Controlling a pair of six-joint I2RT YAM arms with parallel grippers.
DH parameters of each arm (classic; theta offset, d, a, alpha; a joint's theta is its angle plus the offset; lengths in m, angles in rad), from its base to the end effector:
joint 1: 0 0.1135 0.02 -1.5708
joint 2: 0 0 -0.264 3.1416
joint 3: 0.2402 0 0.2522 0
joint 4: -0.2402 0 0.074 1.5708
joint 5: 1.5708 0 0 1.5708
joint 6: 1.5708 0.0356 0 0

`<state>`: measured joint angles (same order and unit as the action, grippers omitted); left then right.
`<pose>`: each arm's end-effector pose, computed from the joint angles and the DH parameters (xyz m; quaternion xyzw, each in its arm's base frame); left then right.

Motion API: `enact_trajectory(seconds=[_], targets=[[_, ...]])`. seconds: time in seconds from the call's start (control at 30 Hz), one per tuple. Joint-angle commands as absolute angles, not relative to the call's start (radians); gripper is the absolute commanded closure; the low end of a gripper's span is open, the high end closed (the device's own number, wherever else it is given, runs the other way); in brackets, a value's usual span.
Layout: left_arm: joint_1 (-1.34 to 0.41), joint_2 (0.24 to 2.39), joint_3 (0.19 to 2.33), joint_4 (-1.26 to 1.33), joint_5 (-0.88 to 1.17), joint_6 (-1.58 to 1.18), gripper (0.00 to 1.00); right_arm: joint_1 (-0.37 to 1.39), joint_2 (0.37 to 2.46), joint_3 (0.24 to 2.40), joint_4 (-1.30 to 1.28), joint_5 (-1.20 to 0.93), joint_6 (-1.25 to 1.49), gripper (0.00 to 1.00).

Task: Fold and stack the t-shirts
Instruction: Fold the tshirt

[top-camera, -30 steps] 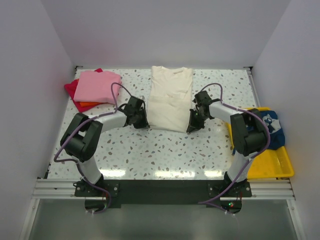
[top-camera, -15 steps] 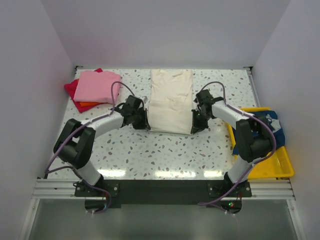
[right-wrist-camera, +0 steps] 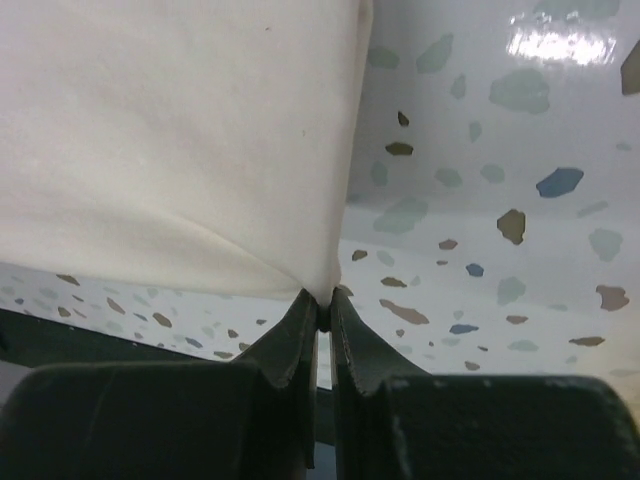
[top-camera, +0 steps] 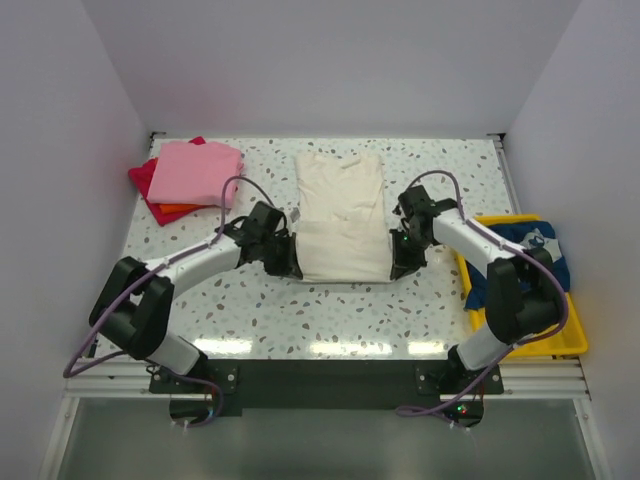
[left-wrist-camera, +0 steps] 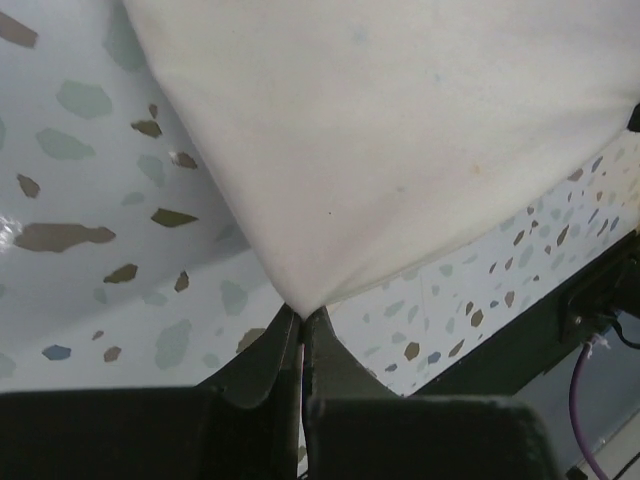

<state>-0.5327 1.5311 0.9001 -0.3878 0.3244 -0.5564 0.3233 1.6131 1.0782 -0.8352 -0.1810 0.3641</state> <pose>0.2520 -0.1617 0.1895 0.0328 0.9500 -0.2722 0.1495 0.2769 0.0995 0.1972 0.0112 0.9909 0.1183 0.0636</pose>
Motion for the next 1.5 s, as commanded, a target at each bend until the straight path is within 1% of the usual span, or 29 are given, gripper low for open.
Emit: enact_trajectory(seconds=[0.0, 0.2, 0.37, 0.53, 0.63, 0.83, 1.07, 1.27, 1.47], targets=[[-0.551, 1.450, 0.874, -0.500, 0.350, -0.543, 1.00, 0.327, 1.514, 1.062, -0.980, -0.167, 0.337, 1.00], [-0.578, 1.330, 0.868, -0.636, 0.402, -0.580, 1.00, 0.371, 1.384, 1.066, -1.152, -0.181, 0.356, 1.00], [-0.589, 1.243, 0.893, -0.750, 0.465, -0.614, 1.00, 0.414, 1.300, 1.124, -1.291, -0.181, 0.394, 1.00], [-0.591, 1.206, 0.966, -0.814, 0.471, -0.656, 1.00, 0.417, 1.250, 1.224, -1.405, -0.164, 0.426, 1.00], [-0.591, 1.227, 1.020, -0.805, 0.454, -0.660, 1.00, 0.416, 1.259, 1.264, -1.384, -0.147, 0.455, 1.00], [-0.581, 1.319, 1.071, -0.759, 0.403, -0.627, 1.00, 0.399, 1.302, 1.233, -1.243, -0.144, 0.488, 1.00], [-0.514, 1.451, 1.137, -0.693, 0.417, -0.577, 1.00, 0.325, 1.374, 1.252, -1.115, -0.130, 0.476, 1.00], [-0.466, 1.575, 1.183, -0.611, 0.477, -0.534, 1.00, 0.293, 1.477, 1.321, -1.034, -0.115, 0.449, 1.00], [-0.422, 1.690, 1.282, -0.577, 0.495, -0.503, 1.00, 0.268, 1.583, 1.428, -0.980, -0.100, 0.420, 1.00]])
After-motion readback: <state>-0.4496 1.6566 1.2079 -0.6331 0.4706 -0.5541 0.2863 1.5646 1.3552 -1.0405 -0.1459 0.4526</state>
